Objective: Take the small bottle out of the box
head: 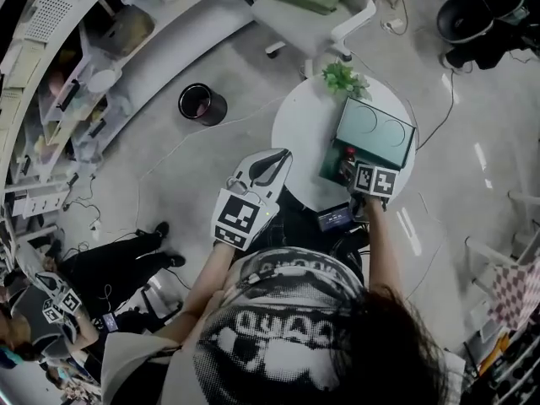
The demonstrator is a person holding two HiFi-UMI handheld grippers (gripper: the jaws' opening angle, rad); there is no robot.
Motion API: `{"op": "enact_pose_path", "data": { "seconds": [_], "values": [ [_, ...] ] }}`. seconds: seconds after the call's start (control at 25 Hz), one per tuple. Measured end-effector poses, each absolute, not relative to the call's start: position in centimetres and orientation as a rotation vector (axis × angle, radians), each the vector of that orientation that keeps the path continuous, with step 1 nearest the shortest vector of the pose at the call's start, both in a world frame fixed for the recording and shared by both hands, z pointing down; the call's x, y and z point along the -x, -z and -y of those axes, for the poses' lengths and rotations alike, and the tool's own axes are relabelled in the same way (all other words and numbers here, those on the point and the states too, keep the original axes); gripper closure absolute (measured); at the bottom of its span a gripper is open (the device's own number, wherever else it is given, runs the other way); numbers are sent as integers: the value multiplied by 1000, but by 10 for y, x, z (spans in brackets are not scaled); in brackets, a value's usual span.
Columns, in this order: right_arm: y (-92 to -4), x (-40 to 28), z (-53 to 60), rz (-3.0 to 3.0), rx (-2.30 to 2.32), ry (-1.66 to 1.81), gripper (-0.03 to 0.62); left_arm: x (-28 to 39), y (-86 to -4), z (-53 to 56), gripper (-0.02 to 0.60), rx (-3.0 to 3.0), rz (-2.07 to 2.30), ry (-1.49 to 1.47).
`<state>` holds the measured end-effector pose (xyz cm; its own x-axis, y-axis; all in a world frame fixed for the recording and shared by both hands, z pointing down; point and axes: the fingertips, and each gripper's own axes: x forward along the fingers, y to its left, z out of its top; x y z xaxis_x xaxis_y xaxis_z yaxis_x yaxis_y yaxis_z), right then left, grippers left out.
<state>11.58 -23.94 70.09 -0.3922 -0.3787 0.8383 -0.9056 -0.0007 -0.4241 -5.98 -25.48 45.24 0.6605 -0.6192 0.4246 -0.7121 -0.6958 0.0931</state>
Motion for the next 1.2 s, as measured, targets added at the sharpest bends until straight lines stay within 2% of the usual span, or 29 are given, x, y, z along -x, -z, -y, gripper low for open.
{"op": "enact_pose_path", "data": {
  "seconds": [0.08,0.64,0.84,1.2],
  "values": [
    [-710,-112,242,1753,-1306,-1340,357,60,-456,257,565,-2629,1057,-530],
    [-740,-114,241,1656,-1240,-1203,365,81,-457,273,565,-2646,1009,-514],
    [-745,-113,237,1620,-1189,-991,365,80,-460,273,564,-2656,991,-513],
    [-717,-101,239,1705,-1208,-1028,370,82,-456,271,564,-2690,928,-513]
  ]
}}
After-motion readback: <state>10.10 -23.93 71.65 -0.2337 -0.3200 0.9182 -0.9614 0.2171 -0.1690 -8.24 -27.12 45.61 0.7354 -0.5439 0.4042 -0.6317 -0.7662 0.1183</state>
